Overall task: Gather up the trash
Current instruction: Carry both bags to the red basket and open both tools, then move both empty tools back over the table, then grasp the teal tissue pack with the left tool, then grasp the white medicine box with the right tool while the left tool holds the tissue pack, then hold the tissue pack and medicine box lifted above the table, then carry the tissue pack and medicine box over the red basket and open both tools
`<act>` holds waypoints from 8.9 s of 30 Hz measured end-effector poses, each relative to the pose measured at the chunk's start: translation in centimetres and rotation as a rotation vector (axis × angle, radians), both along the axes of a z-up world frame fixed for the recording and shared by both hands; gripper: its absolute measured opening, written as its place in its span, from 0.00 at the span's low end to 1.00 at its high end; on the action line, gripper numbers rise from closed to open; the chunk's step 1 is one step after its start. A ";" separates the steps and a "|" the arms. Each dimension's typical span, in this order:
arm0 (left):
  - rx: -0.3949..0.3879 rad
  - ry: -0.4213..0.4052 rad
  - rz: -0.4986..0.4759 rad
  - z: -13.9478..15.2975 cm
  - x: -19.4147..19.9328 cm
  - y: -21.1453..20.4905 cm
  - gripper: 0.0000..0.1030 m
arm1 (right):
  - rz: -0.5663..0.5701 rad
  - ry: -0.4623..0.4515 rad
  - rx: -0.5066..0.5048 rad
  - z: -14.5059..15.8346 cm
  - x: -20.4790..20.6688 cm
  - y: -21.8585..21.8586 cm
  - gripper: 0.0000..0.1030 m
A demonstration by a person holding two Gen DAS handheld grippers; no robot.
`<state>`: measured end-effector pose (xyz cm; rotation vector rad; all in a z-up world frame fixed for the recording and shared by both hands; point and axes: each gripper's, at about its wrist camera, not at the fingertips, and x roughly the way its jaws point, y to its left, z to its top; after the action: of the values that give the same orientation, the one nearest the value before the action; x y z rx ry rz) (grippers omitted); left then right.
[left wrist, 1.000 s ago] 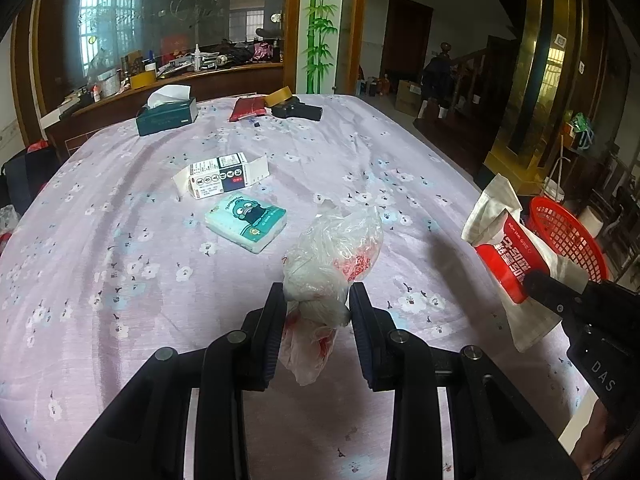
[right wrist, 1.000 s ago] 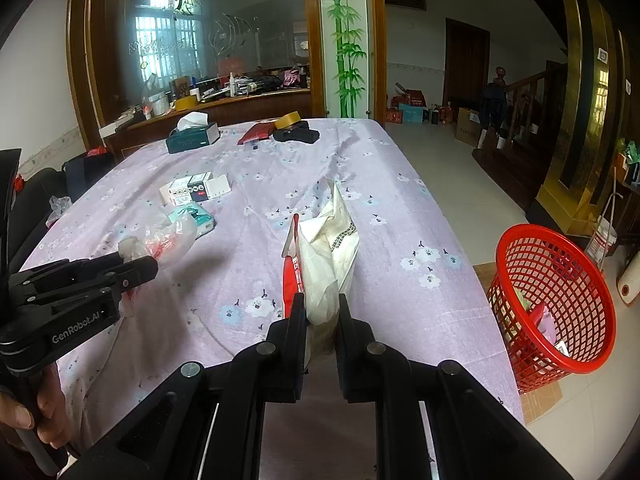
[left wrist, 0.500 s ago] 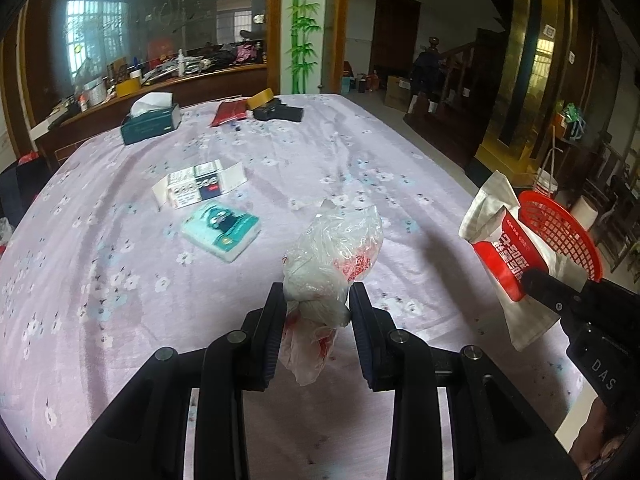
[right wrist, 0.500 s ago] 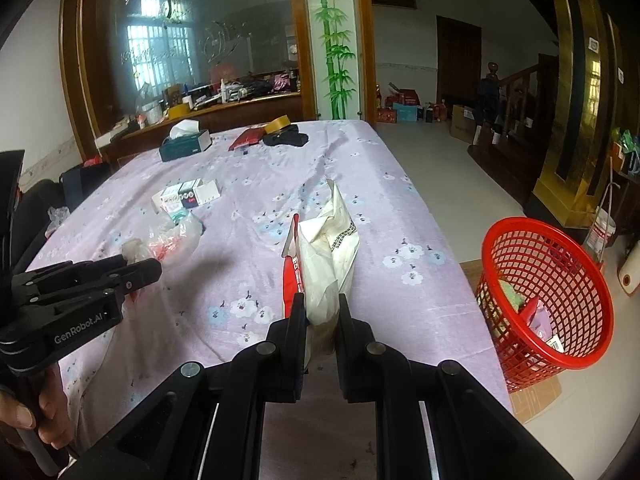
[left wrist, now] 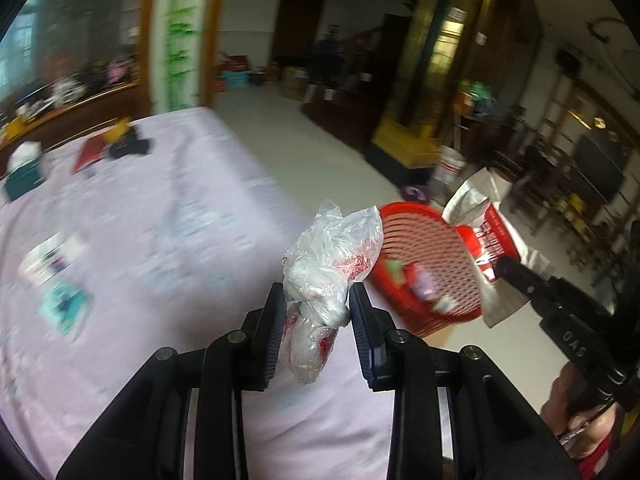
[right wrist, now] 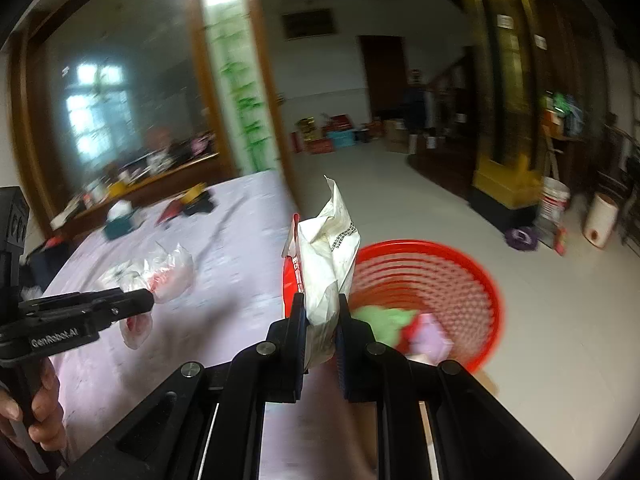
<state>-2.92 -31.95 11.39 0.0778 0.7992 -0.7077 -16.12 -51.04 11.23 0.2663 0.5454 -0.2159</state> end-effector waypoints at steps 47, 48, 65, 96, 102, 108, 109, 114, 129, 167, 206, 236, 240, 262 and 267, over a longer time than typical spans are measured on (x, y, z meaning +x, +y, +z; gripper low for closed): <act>0.042 0.185 0.625 -4.1 8.0 19.1 0.70 | 0.300 0.014 -0.037 0.4 4.6 9.8 0.46; 0.045 0.222 0.665 -4.8 9.0 20.3 0.70 | 0.311 0.014 -0.037 0.4 4.8 10.3 0.47; 0.161 0.314 0.798 -10.3 17.4 20.2 0.70 | 0.298 0.042 -0.023 -1.0 4.9 8.9 0.47; 0.035 0.040 0.894 -7.9 10.5 34.3 0.37 | 0.793 0.246 0.078 -1.3 30.4 31.1 0.47; 0.039 0.051 0.892 -8.3 10.5 34.3 0.37 | 0.840 0.347 0.116 -5.5 39.0 34.7 0.47; 0.058 0.062 0.902 -8.7 10.7 34.5 0.37 | 0.877 0.434 0.116 -8.1 41.7 35.9 0.47; 0.055 0.066 0.903 -8.7 10.8 34.6 0.37 | 0.897 0.441 0.130 -8.1 41.2 35.7 0.47; 0.053 0.085 0.911 -9.0 11.0 34.9 0.37 | 0.999 0.460 0.186 -7.2 37.5 35.0 0.63; 0.049 0.097 0.890 -9.5 11.0 34.5 0.38 | 0.937 0.371 -0.266 -7.0 32.3 38.4 0.53; 0.019 -0.057 0.609 -4.1 4.4 26.6 0.38 | 0.530 0.132 -0.082 -0.9 13.1 26.1 0.37; 0.119 -0.112 0.468 -4.6 -1.1 18.7 0.38 | 0.430 0.077 -0.012 -1.5 7.7 21.0 0.37; 0.138 -0.108 0.428 -4.9 -0.7 16.9 0.38 | 0.368 0.093 -0.029 -2.4 7.8 18.8 0.37; 0.143 -0.111 0.417 -4.8 -0.6 16.2 0.38 | 0.360 0.093 -0.022 -2.5 7.8 18.2 0.37; 0.112 -0.100 0.207 -2.1 -0.2 7.2 0.38 | 0.131 0.039 0.023 -0.8 5.2 6.8 0.37; 0.091 -0.096 0.121 -1.0 -0.5 3.4 0.38 | 0.039 0.030 0.036 -0.3 3.4 2.4 0.38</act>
<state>-3.41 -28.54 10.41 0.1436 0.7374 -0.5490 -12.69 -48.63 10.88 0.2875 0.5846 -0.1725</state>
